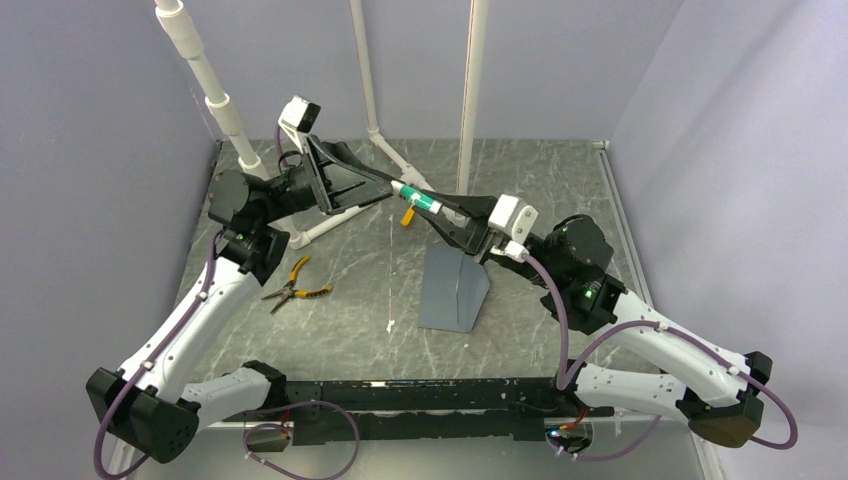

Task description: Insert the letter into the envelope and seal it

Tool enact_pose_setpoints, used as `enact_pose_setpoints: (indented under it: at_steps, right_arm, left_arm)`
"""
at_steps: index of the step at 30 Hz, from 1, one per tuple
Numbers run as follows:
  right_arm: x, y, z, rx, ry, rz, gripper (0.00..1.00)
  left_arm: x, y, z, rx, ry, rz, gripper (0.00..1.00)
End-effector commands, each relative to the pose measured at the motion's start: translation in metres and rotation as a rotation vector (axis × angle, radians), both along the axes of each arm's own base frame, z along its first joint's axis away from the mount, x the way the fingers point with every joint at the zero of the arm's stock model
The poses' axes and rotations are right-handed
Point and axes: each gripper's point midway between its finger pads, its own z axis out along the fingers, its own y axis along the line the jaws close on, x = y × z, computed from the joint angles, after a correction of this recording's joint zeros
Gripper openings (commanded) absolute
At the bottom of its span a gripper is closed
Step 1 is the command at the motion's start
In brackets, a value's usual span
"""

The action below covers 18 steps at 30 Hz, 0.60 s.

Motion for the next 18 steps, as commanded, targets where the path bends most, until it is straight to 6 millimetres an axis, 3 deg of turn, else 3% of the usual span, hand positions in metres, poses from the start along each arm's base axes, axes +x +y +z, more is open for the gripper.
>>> enact_pose_setpoints:
  at_steps: [1,4,11,18]
  right_arm:
    - [-0.01,-0.002,0.01,-0.019,0.017,0.047,0.02]
    - [-0.005,0.002,0.005,-0.041,0.027,0.036,0.02]
    - [0.002,0.002,0.002,-0.045,0.034,0.033,0.02]
    - [0.001,-0.003,0.006,-0.024,0.022,0.051,0.02]
  left_arm:
    - [-0.015,-0.001,0.001,0.03,-0.027,-0.098,0.84]
    - [-0.014,-0.004,-0.005,0.048,0.008,-0.136,0.78]
    - [-0.016,-0.005,-0.013,0.074,0.042,-0.163,0.37]
    - [-0.022,-0.003,-0.01,0.065,0.022,-0.181,0.38]
